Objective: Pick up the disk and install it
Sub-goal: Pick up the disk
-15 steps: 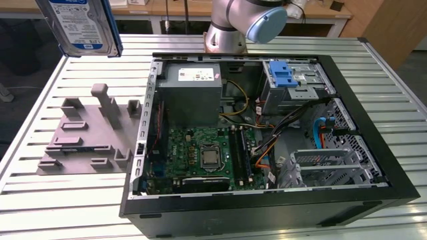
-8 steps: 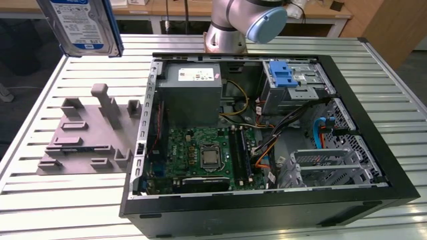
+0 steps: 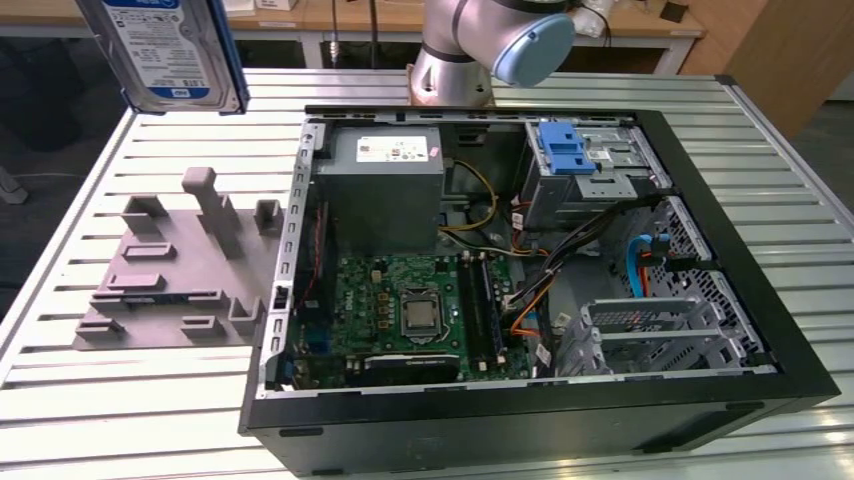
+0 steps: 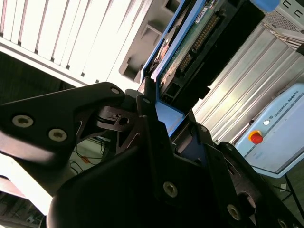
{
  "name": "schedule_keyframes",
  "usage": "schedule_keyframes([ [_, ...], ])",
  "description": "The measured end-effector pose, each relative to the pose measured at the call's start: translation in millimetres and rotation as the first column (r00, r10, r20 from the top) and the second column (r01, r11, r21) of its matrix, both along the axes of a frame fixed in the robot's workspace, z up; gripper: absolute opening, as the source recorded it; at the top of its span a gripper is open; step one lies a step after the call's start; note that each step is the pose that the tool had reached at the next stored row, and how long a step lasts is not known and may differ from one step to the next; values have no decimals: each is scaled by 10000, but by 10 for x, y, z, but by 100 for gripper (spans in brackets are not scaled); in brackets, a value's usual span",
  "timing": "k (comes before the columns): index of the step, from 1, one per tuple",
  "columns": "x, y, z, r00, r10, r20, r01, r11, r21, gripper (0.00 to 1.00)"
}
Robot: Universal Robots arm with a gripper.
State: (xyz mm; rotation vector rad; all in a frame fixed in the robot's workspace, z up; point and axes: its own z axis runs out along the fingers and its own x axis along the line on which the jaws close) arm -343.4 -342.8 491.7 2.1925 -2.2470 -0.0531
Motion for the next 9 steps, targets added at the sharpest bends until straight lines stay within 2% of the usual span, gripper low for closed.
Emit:
schedule_keyframes([
  [6, 24, 0, 0, 10000, 0, 0, 0, 10000, 0, 36],
  [7, 77, 0, 0, 10000, 0, 0, 0, 10000, 0, 36],
  [9, 86, 0, 0, 10000, 0, -1, 0, 10000, 0, 36],
])
